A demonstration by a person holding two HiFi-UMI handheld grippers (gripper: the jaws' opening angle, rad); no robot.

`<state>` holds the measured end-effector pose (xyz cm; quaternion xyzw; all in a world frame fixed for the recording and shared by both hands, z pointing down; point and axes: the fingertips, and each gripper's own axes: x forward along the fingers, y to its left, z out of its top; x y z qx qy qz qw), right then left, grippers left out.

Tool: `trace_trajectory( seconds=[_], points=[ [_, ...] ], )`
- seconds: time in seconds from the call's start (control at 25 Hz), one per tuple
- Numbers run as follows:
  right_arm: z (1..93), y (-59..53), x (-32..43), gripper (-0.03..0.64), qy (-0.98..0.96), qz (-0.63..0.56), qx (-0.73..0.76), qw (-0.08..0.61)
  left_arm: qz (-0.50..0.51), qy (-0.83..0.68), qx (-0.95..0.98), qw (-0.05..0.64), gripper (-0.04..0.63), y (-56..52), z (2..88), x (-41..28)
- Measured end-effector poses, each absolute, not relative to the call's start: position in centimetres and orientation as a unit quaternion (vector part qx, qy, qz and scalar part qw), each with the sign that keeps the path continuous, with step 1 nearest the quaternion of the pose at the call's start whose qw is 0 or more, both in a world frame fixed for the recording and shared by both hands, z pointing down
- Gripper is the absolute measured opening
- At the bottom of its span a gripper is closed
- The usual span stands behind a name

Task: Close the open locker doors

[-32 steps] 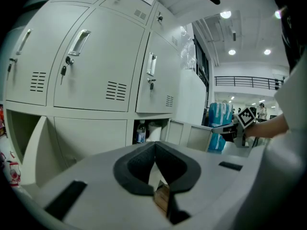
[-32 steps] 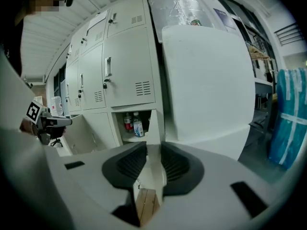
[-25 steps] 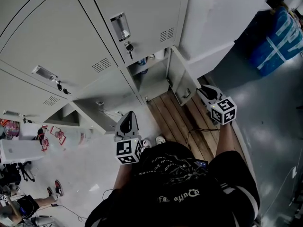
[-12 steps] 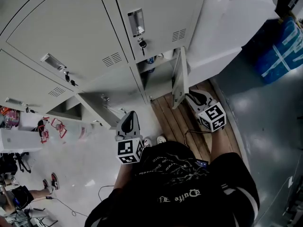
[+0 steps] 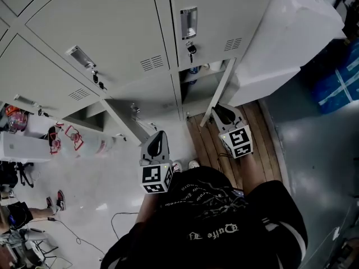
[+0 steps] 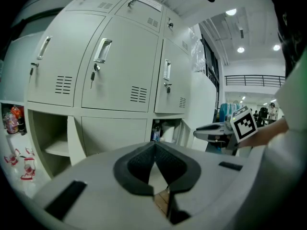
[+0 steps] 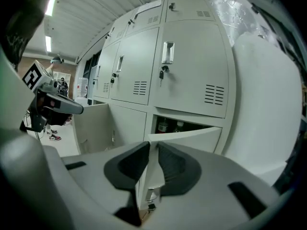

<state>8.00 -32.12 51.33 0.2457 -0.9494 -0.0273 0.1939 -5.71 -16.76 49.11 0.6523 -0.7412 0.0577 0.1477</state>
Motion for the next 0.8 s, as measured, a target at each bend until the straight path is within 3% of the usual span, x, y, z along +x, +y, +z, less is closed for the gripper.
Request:
trace_trajectory(
  seconds=[0.8],
  points=[
    [51.5, -35.6, -2.6, 0.055, -0.938, -0.074, 0.283, 0.186, 0.032, -0.773, 0.615, 0.154, 0.008, -14.7, 48.9, -8.9]
  ],
)
